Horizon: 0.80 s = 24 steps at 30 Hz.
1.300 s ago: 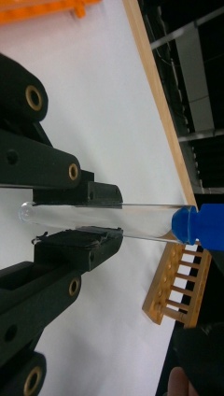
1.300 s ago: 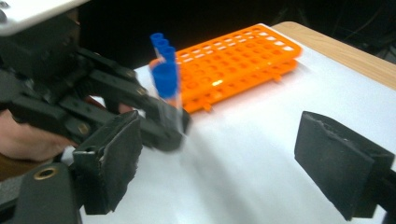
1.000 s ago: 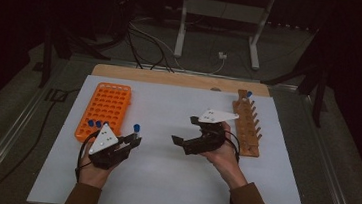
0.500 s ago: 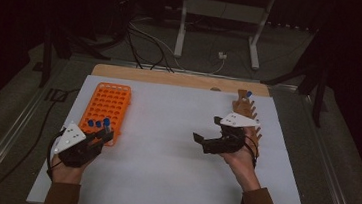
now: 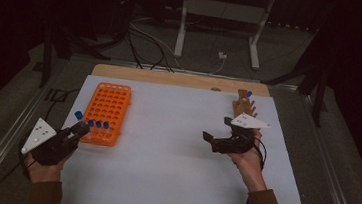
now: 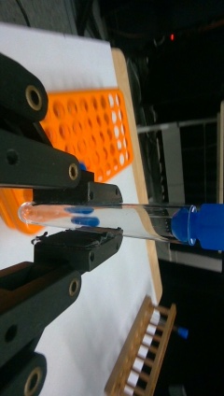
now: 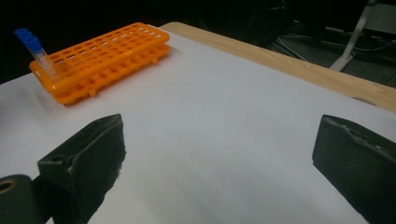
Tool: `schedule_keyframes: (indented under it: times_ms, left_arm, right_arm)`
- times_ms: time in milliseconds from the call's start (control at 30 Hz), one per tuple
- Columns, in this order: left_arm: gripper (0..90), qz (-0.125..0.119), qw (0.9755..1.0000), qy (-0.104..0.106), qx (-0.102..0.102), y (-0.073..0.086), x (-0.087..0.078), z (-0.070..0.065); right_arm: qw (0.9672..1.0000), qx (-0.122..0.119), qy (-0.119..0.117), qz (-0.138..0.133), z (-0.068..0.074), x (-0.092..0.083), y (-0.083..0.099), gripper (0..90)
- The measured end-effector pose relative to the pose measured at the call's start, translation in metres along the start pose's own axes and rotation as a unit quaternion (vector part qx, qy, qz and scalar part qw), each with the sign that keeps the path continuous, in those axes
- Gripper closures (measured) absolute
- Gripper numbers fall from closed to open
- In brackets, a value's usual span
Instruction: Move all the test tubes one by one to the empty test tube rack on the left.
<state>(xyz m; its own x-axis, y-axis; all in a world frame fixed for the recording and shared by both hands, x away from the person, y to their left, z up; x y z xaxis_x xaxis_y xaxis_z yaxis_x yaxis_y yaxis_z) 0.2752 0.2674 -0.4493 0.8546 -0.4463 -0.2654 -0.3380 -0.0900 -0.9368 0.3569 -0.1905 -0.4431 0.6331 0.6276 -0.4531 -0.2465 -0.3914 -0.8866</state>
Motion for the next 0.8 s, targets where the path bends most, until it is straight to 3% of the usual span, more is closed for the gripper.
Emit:
schedule_keyframes:
  times_ms: [267,400,667,800]
  left_arm:
    - [77.7,0.004,0.9977,-0.068,-0.005,0.012,0.015,0.018]
    - [77.8,0.012,0.9960,-0.089,-0.002,0.021,0.028,0.023]
    - [77.7,0.024,0.9949,-0.097,-0.015,0.031,0.041,0.031]
    - [77.8,0.042,0.9938,-0.103,-0.010,0.036,0.049,0.033]
  right_arm:
    - [1.0000,0.002,-0.002,-0.003,0.000,0.000,0.000,2.9]
    - [1.0000,0.002,-0.001,-0.004,-0.001,-0.001,0.000,3.0]
    - [1.0000,0.003,-0.001,-0.006,-0.003,-0.001,0.000,3.0]
    - [1.0000,0.000,-0.003,-0.004,-0.001,0.000,0.001,3.0]
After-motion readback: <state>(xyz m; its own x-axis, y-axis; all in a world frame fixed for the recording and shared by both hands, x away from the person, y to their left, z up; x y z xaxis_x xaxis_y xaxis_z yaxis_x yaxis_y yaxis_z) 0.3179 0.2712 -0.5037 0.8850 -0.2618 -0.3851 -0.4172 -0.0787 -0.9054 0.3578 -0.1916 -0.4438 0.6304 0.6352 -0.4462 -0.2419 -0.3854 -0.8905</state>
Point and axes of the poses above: each handheld gripper's, and its own axes: x roughly forward along the jaws, y roughly out of its underside, z roughly to its left, the point moved 4 cm from there along x, roughly forward along the jaws, and after that the axes turned 11 degrees about -x, right-handed, at the moved point
